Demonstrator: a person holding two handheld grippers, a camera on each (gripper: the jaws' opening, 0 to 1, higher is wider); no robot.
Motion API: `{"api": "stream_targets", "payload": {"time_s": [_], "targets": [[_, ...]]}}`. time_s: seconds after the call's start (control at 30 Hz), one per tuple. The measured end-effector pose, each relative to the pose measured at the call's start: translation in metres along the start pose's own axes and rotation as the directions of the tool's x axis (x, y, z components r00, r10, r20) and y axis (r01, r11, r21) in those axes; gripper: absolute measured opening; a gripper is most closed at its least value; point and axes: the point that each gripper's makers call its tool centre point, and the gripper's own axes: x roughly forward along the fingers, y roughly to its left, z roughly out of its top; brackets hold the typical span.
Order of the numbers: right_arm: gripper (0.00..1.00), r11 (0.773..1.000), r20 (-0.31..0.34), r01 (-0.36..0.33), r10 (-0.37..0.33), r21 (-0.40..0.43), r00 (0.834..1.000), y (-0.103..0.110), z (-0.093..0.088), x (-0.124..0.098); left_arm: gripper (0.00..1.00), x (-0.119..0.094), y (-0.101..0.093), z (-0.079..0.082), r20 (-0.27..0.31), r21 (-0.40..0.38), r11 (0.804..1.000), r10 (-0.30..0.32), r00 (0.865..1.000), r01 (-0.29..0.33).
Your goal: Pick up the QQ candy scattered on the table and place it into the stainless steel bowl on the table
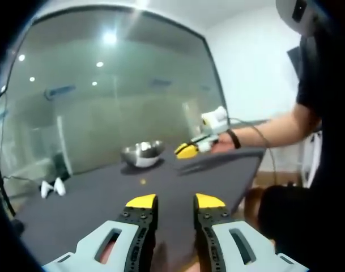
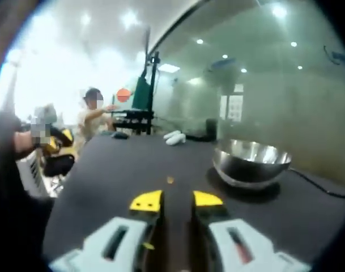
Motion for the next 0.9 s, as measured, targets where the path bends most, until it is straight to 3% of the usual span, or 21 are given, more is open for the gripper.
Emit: {"api": "stream_targets", "payload": {"time_s": [0.37,0.63,0.9], "targets": [[0.2,0.996,-0.079,-0.08,0.082,0.029,0.993,0.015,-0.024,0.025,0.27,-0.003,0.001,-0.001,0.0,-0.005,1.0,0.008,1.0,-0.008],[0.2,0.993,-0.132,-0.117,0.117,0.007,0.984,0.016,-0.033,0.061,0.27,-0.004,0.003,-0.003,-0.007,-0.011,1.0,0.017,1.0,-0.017],[0.2,0.986,-0.162,-0.159,0.164,0.042,0.973,0.016,-0.034,0.087,0.27,-0.008,0.007,-0.006,-0.013,-0.019,0.999,0.034,0.999,-0.034]]}}
